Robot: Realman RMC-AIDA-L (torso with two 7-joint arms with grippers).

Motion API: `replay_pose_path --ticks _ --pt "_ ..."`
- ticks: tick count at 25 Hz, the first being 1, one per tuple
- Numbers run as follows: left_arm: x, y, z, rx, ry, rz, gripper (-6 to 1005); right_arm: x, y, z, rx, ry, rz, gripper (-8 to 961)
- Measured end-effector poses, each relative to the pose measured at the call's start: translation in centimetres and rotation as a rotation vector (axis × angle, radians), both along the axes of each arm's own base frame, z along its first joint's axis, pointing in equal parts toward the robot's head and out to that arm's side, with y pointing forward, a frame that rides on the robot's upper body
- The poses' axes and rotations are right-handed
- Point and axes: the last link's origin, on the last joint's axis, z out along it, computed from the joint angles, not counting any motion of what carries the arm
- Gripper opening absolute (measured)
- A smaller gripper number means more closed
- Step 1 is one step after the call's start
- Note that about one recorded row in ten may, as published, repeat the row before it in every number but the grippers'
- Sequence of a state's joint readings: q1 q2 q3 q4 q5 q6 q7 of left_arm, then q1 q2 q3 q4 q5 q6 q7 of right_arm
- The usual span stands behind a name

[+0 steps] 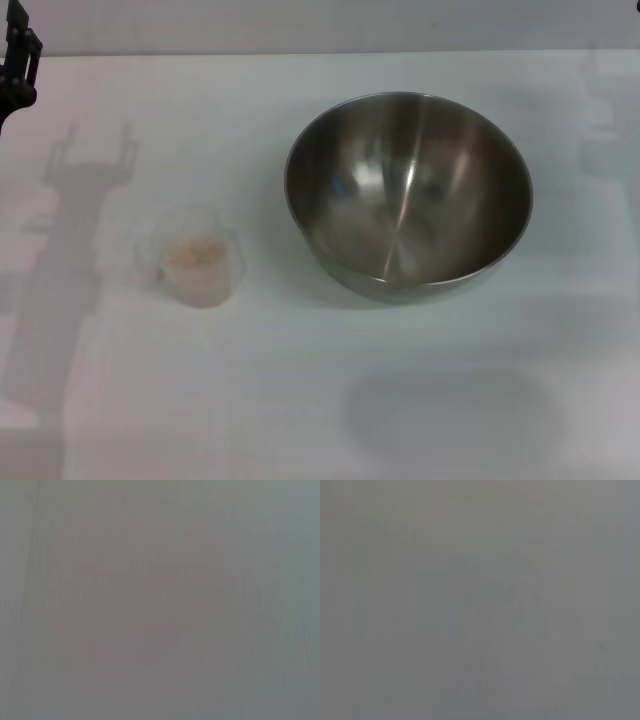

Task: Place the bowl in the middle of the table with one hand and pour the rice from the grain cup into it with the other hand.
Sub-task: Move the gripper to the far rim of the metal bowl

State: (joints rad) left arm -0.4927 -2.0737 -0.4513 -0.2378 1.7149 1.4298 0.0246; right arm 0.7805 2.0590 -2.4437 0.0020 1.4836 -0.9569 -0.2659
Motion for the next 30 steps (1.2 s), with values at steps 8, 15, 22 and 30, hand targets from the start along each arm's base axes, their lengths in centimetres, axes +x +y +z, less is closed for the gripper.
replay_pose_path --ticks 8,15,22,30 --pt "-0.2 0.0 0.1 -0.002 0.004 0.007 690 -1.7 0.4 -0.5 0.110 -0.217 -0.188 714" --pt "-0.2 0.1 0.1 -0.003 0.004 0.011 690 -2.6 0.7 1.0 0.058 -0.124 -0.316 713" --pt "-0.3 0.1 0.1 -0.004 0.007 0.013 690 -2.8 1.3 0.1 -0.150 0.020 -0.259 714" --pt "-0.4 0.2 0.0 -0.014 0.006 0.025 689 -3.6 1.6 0.3 -0.350 0.166 -0.137 713"
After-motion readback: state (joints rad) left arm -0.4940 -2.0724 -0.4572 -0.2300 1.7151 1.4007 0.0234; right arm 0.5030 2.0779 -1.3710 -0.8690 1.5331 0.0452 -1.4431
